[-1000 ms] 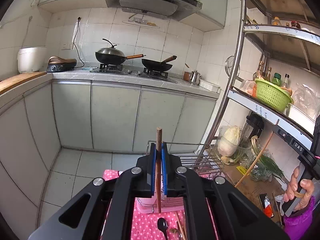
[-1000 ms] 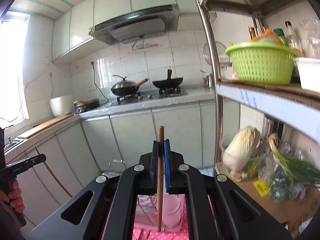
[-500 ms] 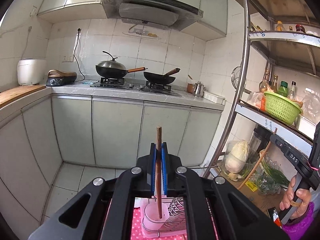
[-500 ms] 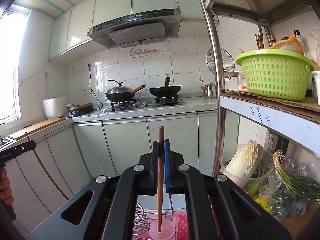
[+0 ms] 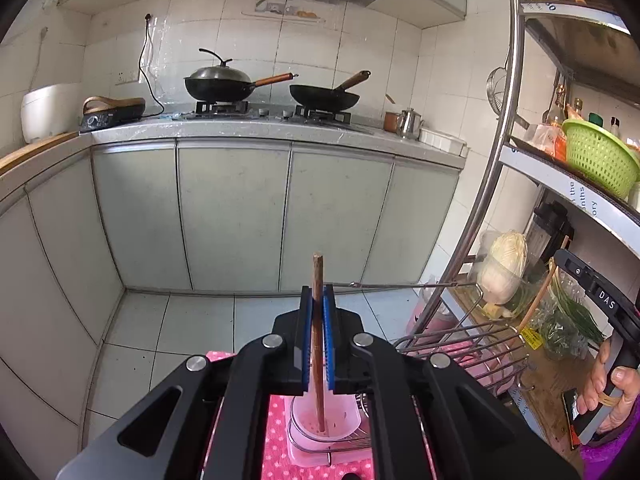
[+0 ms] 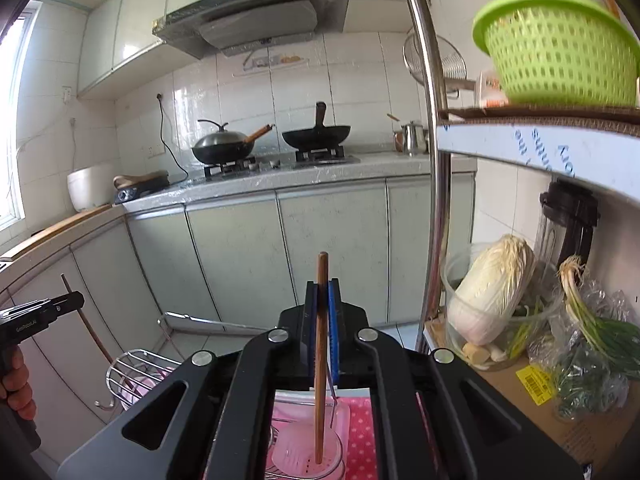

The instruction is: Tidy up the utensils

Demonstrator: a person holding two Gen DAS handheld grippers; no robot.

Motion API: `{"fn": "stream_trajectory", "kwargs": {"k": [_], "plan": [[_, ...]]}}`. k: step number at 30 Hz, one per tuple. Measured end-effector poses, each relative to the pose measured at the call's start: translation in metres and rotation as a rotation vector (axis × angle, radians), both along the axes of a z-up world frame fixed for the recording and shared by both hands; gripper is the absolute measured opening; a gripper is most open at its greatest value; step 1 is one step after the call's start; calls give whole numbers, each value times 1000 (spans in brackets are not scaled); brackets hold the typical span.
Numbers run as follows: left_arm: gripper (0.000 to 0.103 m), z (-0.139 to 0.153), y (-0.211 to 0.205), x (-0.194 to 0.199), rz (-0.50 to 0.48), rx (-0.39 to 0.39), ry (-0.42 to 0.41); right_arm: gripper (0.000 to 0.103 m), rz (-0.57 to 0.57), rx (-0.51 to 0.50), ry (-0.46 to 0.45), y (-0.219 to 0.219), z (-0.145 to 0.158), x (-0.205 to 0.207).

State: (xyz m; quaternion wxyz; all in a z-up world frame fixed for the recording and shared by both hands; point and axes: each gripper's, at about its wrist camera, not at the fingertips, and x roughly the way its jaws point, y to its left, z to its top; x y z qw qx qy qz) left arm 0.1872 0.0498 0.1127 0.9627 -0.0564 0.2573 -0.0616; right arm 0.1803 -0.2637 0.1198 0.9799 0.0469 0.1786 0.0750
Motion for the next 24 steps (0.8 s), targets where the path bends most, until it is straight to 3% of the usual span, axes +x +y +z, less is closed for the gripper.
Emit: {"fn": "stream_trajectory", "kwargs": {"k": [10,24], "plan": [[5,-34,0,25,-12,-21,101,6,6,45,110,-6,-32,25],[7,-32,0,38,6,-33,130,6,28,59,153,-4,-30,40]]}}
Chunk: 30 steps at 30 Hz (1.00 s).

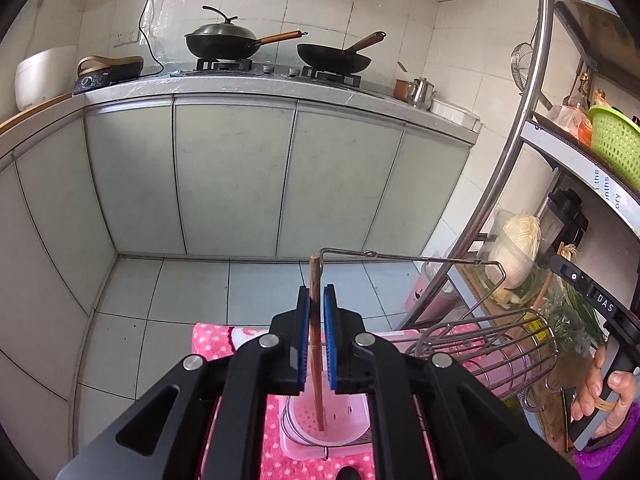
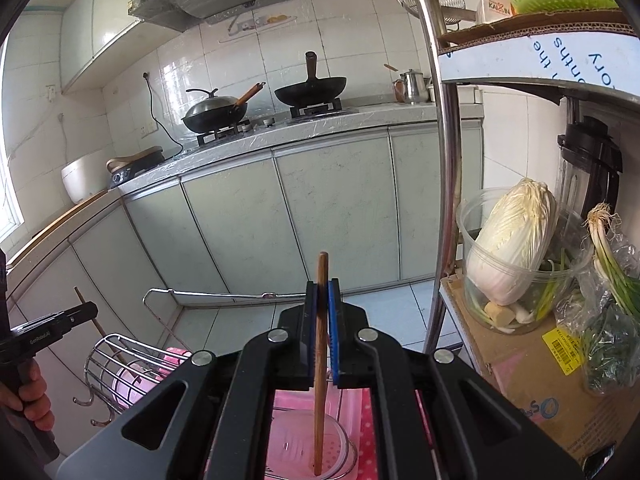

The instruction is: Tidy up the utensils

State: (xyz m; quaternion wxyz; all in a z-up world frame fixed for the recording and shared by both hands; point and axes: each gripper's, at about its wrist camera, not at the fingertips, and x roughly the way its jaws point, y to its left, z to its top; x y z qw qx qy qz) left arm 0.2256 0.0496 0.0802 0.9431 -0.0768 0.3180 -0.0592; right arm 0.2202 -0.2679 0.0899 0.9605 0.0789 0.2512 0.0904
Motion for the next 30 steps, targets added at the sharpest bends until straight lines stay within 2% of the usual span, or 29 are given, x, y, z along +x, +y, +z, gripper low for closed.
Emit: {"fn": "stream_trajectory", "kwargs": {"k": [4,6,8,10,11,21,30], "plan": [[12,-2,4,4,14,-21,22,6,12,-2,38,2,-4,6],[27,-3,9,4,17,-56,29,7,14,2,64,2,-8,9],[33,-2,13,4,22,-83,23,22,15,11,74,-1,-11,9],[36,0,16,2,28,-86,15,33,15,21,70,-3,-11,7],[38,1,17,1,33,-83,12,34,14,21,67,-3,-10,5],[41,16,30,-22,70,-64,-17,35,-5,-4,28,-7,7,-21],[41,16,40,-72,90,-60,-12,35,-33,-29,-8,-14,10,-83]]}}
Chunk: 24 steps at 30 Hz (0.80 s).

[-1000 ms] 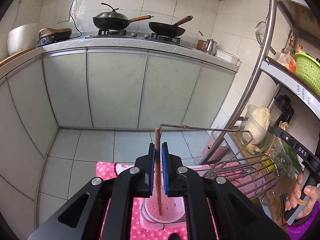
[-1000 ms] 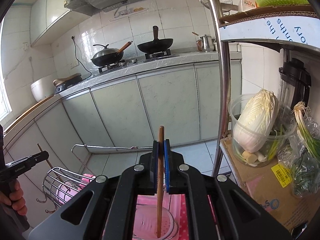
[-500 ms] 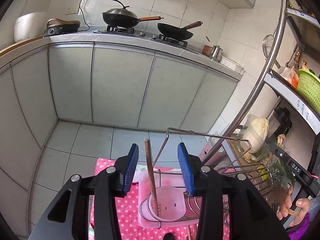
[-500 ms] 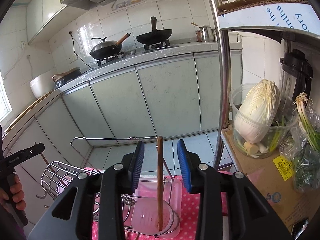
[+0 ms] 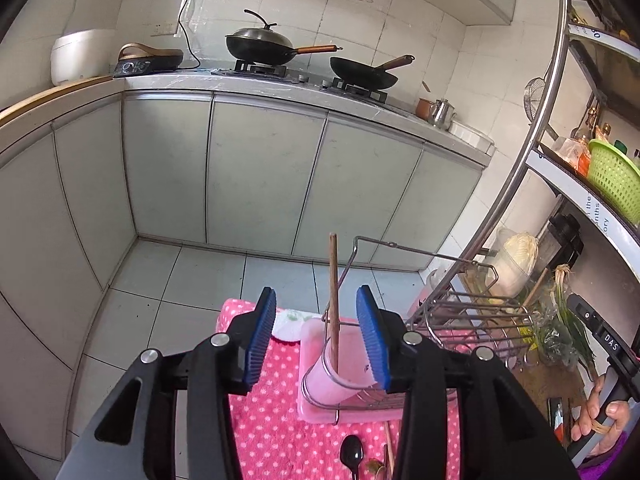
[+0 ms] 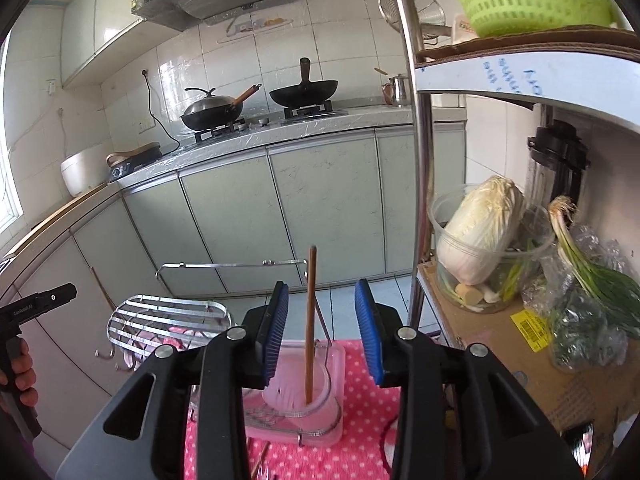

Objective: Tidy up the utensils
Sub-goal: 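Move both open tools back down to the utensils on the mat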

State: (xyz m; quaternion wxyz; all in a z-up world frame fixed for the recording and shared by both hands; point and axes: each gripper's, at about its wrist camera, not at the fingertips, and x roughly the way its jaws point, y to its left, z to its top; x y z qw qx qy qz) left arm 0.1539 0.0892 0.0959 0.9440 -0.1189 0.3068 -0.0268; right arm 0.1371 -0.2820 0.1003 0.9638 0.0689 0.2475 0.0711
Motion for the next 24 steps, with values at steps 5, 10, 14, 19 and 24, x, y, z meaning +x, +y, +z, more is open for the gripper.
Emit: {"fn": "stream_trajectory", "kwargs": {"k": [5,10,14,19,24], "plan": [[41,-8,1,-32,-12,-19,16,35,24,11,32,1,-15,-40],[41,-24,-9,-55,-53,-25,52,35,81,39,121,8,-42,-63],[41,-41,-20,-66,-86,-24,95,35,121,62,221,17,-71,-70],[41,-69,-34,-75,-127,-51,151,35,164,138,355,23,-109,-69],[41,-100,-44,-74,-152,-69,232,29,196,190,497,32,-148,-61]]}}
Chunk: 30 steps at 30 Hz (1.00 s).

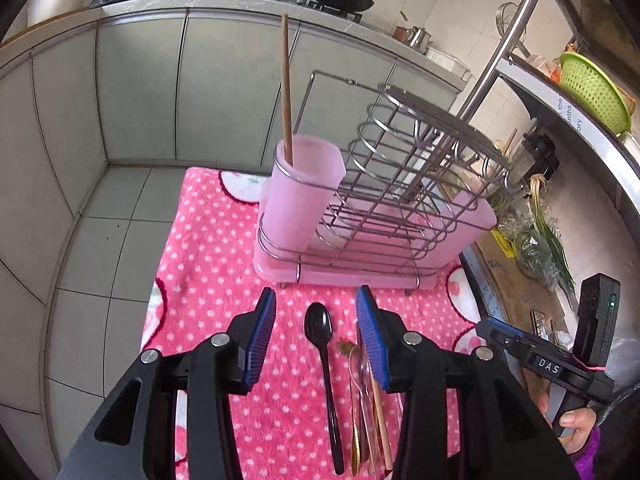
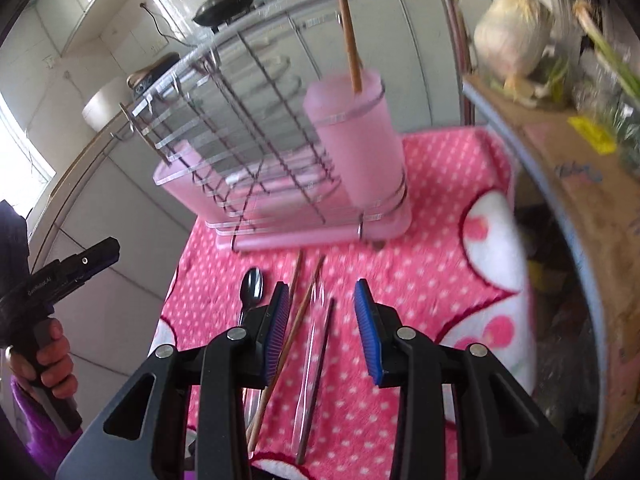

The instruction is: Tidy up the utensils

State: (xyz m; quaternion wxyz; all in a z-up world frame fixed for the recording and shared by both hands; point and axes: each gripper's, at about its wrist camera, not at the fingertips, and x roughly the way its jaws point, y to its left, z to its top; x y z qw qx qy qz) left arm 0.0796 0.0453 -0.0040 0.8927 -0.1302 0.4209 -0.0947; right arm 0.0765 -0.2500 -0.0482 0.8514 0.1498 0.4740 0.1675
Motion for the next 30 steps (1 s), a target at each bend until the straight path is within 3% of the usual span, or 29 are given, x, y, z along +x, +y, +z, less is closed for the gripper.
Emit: {"fn": "stream_trajectory", "kwargs": {"k": [1,4,16,23,30], "plan": [[41,-5,-1,0,-3,0,11,21,9,12,29,2,-6,4],[40,-16,-3,-1,-10,-4,31,15,33,40,119,12,-28,14],[39,-36,0,3,-35,-13,73,14,58,-60,269,52,-78,51],[39,-51,-2,7,-61,-9,108,14,46,-120,308,67,-98,63],[39,-74,-13,25,-103,-17,201,14,59,-142,297,80,-102,71]]}}
